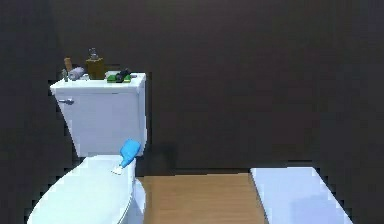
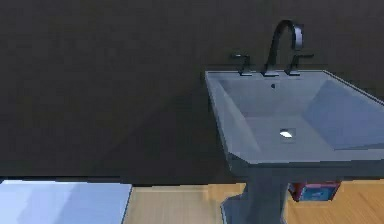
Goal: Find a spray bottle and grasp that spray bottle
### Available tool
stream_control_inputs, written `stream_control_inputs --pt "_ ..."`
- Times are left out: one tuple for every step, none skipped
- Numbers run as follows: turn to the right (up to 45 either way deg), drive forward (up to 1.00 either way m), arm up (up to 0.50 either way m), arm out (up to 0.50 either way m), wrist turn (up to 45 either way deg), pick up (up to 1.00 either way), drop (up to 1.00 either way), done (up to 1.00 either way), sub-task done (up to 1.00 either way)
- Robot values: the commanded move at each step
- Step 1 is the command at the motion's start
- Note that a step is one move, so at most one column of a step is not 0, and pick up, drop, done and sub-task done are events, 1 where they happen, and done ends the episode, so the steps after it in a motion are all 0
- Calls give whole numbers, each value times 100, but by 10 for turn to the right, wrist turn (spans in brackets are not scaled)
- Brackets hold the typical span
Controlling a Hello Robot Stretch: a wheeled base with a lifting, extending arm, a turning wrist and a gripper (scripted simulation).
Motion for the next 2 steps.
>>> stream_control_inputs --pt "90 0 0 0 0 0 0 0 0" --pt "0 10 0 0 0 0 0 0 0"
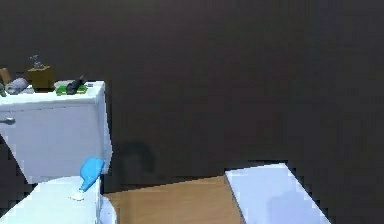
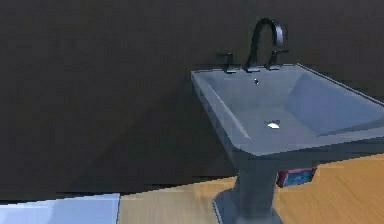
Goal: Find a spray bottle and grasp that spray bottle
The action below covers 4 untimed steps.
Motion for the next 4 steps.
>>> stream_control_inputs --pt "-450 0 0 0 0 0 0 0 0" --pt "-450 0 0 0 0 0 0 0 0" --pt "-270 0 0 0 0 0 0 0 0" --pt "450 0 0 0 0 0 0 0 0"
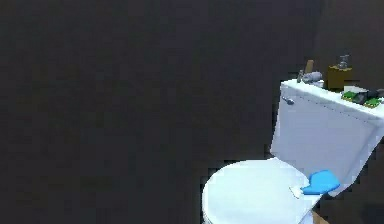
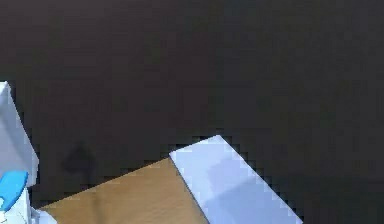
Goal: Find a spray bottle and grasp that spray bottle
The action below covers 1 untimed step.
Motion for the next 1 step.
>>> stream_control_inputs --pt "450 0 0 0 0 0 0 0 0"
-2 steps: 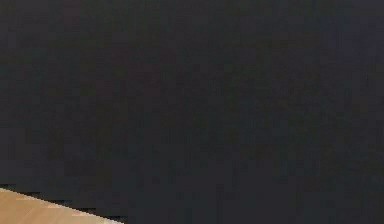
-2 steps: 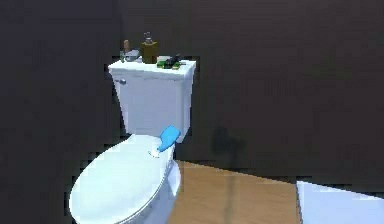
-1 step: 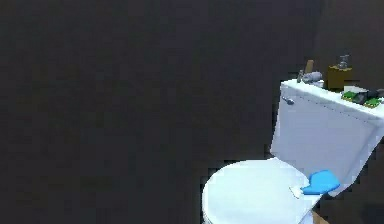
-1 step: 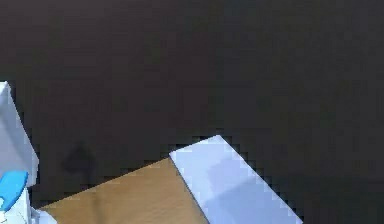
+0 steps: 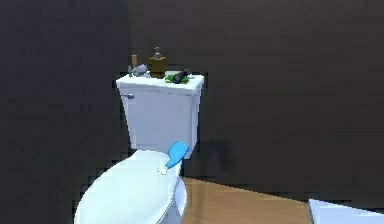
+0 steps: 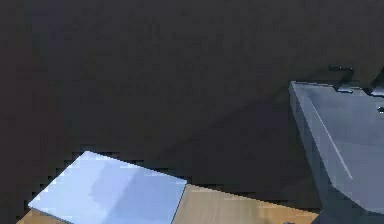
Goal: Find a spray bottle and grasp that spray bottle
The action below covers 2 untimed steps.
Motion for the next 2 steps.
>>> stream_control_inputs --pt "150 0 0 0 0 0 0 0 0" --pt "0 50 0 0 0 0 0 0 0"
